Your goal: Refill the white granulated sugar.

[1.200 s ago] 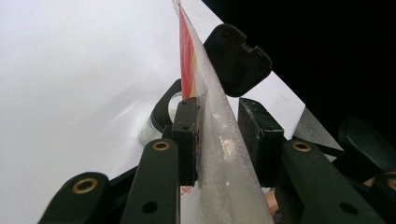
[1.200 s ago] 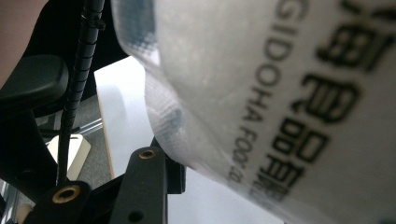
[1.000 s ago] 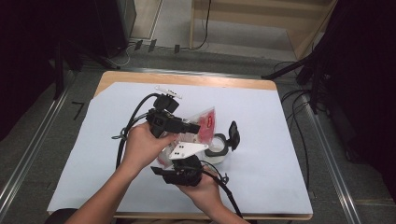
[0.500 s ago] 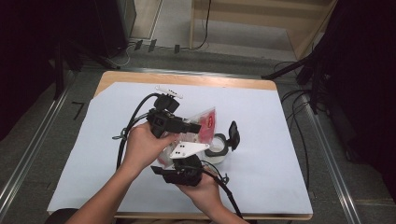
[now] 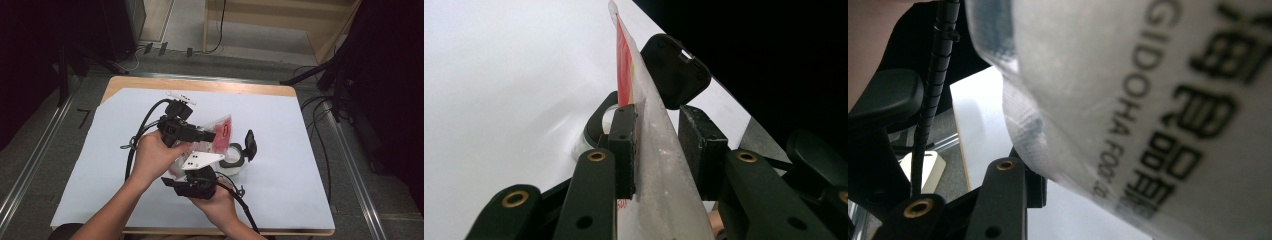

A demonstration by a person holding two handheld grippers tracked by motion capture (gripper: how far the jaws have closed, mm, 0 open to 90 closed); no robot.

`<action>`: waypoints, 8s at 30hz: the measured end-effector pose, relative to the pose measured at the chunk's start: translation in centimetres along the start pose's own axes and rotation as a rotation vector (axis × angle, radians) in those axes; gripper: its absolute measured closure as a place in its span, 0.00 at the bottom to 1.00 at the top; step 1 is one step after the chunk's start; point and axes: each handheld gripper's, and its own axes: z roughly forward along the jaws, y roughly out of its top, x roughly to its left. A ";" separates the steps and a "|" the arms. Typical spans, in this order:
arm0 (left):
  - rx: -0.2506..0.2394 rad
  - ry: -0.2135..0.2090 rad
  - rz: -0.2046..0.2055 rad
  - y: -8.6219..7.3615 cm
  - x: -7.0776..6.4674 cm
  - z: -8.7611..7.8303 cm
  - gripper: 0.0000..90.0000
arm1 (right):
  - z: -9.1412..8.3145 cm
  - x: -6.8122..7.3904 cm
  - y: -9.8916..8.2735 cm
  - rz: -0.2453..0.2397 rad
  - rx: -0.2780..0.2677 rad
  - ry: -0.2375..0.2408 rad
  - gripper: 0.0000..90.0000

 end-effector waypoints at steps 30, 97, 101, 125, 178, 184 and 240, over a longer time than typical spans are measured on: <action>0.001 -0.003 0.008 0.0 -0.2 0.2 0.78 | 0.0 0.0 -0.1 -0.008 0.002 -0.002 0.71; -0.011 0.001 0.022 0.1 -0.7 -0.1 0.76 | -0.2 0.2 0.0 -0.004 -0.018 -0.002 0.71; -0.016 -0.002 0.019 0.1 -0.8 -0.1 0.76 | -0.2 0.2 0.0 -0.008 -0.016 0.000 0.71; -0.014 -0.003 0.018 0.1 -0.7 -0.1 0.76 | -0.2 0.3 0.1 -0.014 -0.013 0.002 0.71; -0.016 0.001 0.022 0.1 -0.8 -0.1 0.76 | -0.2 0.4 0.1 -0.017 -0.007 -0.012 0.71; -0.008 -0.001 0.020 0.3 -0.7 -0.1 0.77 | -0.2 0.3 0.2 0.003 -0.013 -0.016 0.71; 0.182 -0.030 -0.013 -0.7 1.7 1.8 0.81 | 2.8 0.4 -3.8 -0.094 0.121 -0.005 0.64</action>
